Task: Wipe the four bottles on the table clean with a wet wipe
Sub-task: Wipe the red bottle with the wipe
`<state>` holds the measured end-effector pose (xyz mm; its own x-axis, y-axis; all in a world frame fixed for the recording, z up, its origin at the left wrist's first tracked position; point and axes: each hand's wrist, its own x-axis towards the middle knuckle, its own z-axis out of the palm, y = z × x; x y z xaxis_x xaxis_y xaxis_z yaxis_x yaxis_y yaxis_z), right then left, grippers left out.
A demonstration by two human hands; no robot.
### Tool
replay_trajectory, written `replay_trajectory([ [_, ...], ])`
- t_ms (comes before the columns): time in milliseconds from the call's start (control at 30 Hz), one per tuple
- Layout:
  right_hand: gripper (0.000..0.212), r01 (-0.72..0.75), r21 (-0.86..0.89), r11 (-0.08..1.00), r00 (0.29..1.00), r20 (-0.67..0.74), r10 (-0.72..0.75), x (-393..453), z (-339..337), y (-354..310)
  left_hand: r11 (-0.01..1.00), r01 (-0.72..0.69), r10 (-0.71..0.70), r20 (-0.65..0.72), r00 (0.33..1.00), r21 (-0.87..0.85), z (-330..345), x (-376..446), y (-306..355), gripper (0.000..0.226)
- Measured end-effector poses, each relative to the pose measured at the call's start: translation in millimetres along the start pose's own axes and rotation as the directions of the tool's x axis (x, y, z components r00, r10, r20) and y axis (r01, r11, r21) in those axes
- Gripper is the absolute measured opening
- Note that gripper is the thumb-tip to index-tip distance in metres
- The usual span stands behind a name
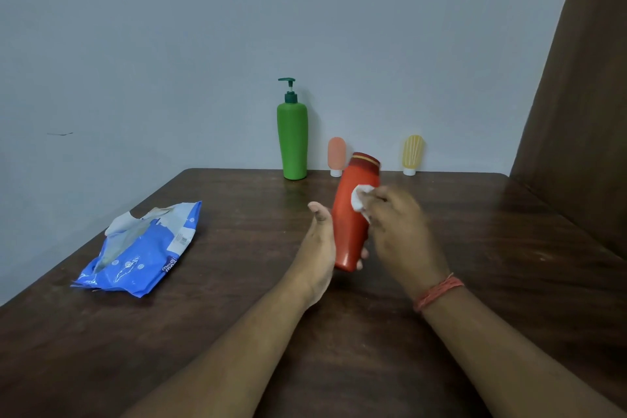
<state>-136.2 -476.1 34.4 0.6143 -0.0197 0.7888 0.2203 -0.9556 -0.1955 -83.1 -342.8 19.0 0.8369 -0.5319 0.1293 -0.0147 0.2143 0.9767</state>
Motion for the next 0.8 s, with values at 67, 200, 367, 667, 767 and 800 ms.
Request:
replay_trajectory([
  [67,0.032,0.004,0.035,0.999,1.000,0.009,-0.004,0.3,-2.1,-6.1,0.992,0.017,-0.018,-0.007,1.000,-0.126,-4.0,1.5,2.9,0.079],
  [200,0.022,-0.156,0.160,0.975,0.962,-0.198,0.187,12.3,1.6,5.8,0.992,0.074,-0.067,0.072,0.995,-0.105,-7.7,-2.6,1.9,0.084],
  [367,0.018,-0.410,0.437,0.801,0.888,-0.010,0.460,1.0,4.7,-4.1,0.995,0.015,-0.012,0.028,1.000,-0.096,-4.7,4.4,-2.5,0.083],
  [667,0.009,-0.418,0.537,0.733,0.908,0.270,0.320,-7.9,18.1,-25.0,0.977,-0.021,-0.039,-0.276,0.960,-0.212,-19.2,13.9,4.0,0.091],
  [767,0.010,-0.472,0.585,0.659,0.878,0.378,0.293,-9.9,18.7,-24.4,0.969,-0.002,-0.080,-0.321,0.944,-0.246,-24.9,15.3,6.3,0.098],
  [800,0.009,-0.508,0.600,0.618,0.857,0.422,0.295,-9.9,19.0,-22.5,0.973,-0.002,-0.075,-0.324,0.943,-0.231,-25.5,15.5,6.4,0.097],
])
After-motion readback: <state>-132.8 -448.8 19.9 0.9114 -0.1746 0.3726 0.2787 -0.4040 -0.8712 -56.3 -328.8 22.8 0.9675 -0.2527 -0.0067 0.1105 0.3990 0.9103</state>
